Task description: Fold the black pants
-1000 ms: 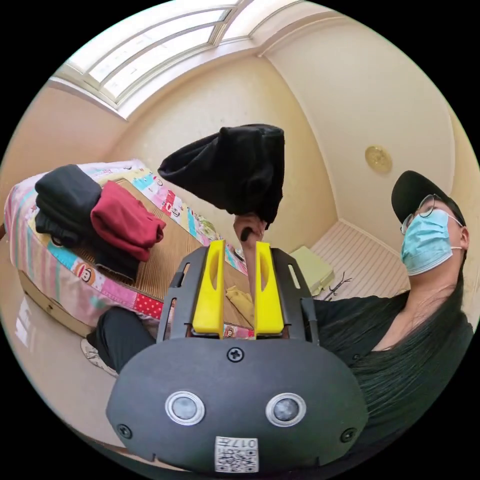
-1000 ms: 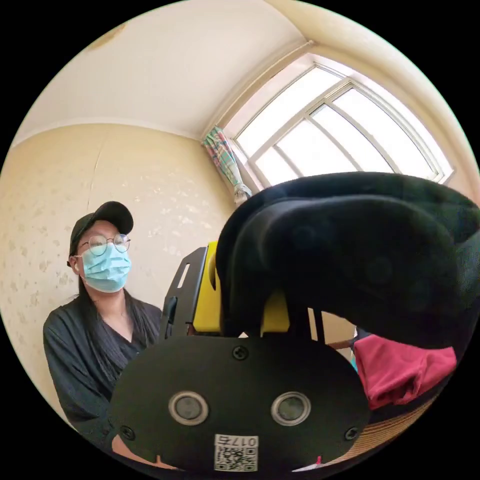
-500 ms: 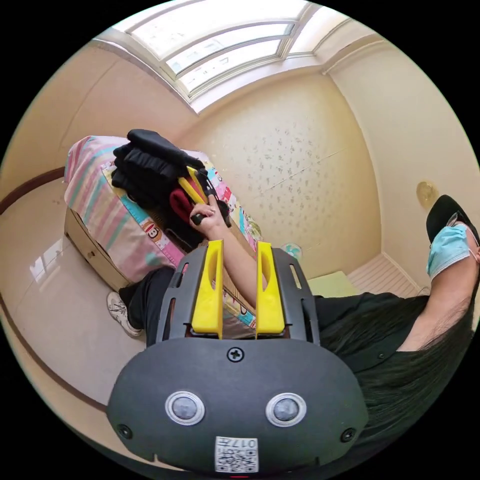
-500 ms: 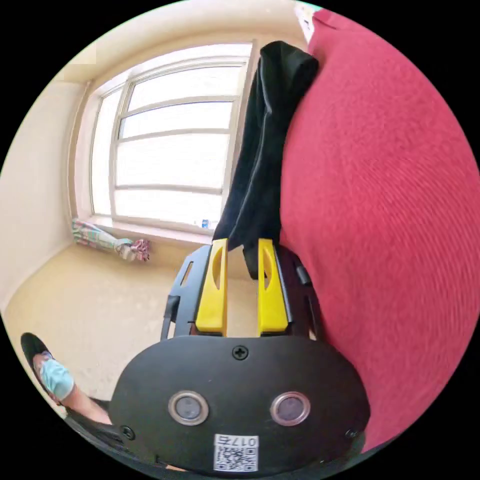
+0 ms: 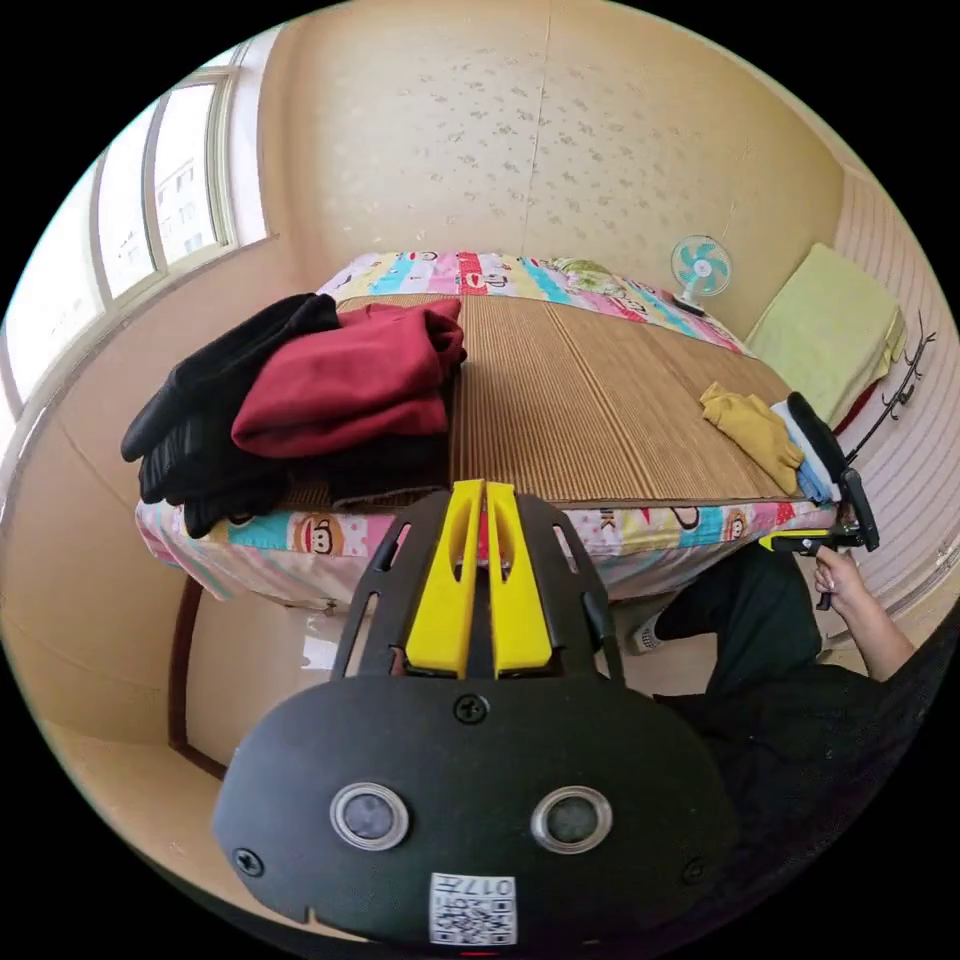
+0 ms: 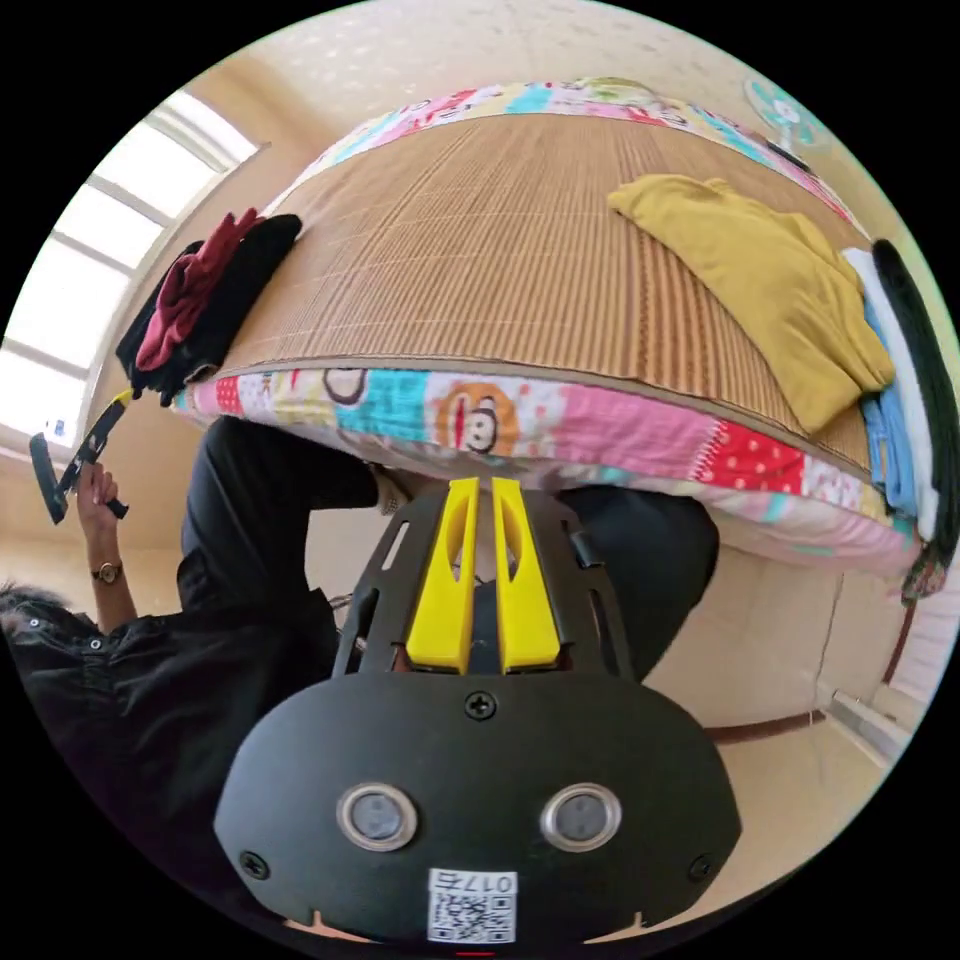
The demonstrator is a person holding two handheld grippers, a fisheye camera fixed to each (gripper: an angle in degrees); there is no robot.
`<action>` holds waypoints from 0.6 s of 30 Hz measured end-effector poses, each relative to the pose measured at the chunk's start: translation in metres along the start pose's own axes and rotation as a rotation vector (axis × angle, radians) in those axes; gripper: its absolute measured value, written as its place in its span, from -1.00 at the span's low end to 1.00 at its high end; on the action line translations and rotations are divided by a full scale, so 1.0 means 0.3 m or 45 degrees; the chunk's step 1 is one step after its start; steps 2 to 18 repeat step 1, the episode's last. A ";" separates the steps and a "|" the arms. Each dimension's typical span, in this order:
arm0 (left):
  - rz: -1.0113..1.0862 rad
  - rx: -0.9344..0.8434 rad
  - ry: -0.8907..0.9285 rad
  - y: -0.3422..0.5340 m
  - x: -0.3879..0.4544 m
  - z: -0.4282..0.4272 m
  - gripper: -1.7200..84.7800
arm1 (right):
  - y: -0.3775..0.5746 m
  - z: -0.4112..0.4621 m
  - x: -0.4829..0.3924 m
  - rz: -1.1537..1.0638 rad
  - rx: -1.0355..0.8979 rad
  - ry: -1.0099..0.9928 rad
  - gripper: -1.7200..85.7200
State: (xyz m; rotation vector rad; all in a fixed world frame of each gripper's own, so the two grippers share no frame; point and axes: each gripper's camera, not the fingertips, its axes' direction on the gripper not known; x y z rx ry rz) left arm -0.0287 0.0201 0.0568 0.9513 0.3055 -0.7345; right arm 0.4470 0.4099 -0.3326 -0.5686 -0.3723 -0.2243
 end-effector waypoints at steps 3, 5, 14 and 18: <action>-0.004 0.007 0.130 -0.021 0.035 0.037 -0.97 | 0.014 -0.026 0.037 0.055 0.034 0.031 -0.87; -0.004 0.007 0.130 -0.021 0.035 0.037 -0.97 | 0.014 -0.026 0.037 0.055 0.034 0.031 -0.87; -0.004 0.007 0.130 -0.021 0.035 0.037 -0.97 | 0.014 -0.026 0.037 0.055 0.034 0.031 -0.87; -0.004 0.007 0.130 -0.021 0.035 0.037 -0.97 | 0.014 -0.026 0.037 0.055 0.034 0.031 -0.87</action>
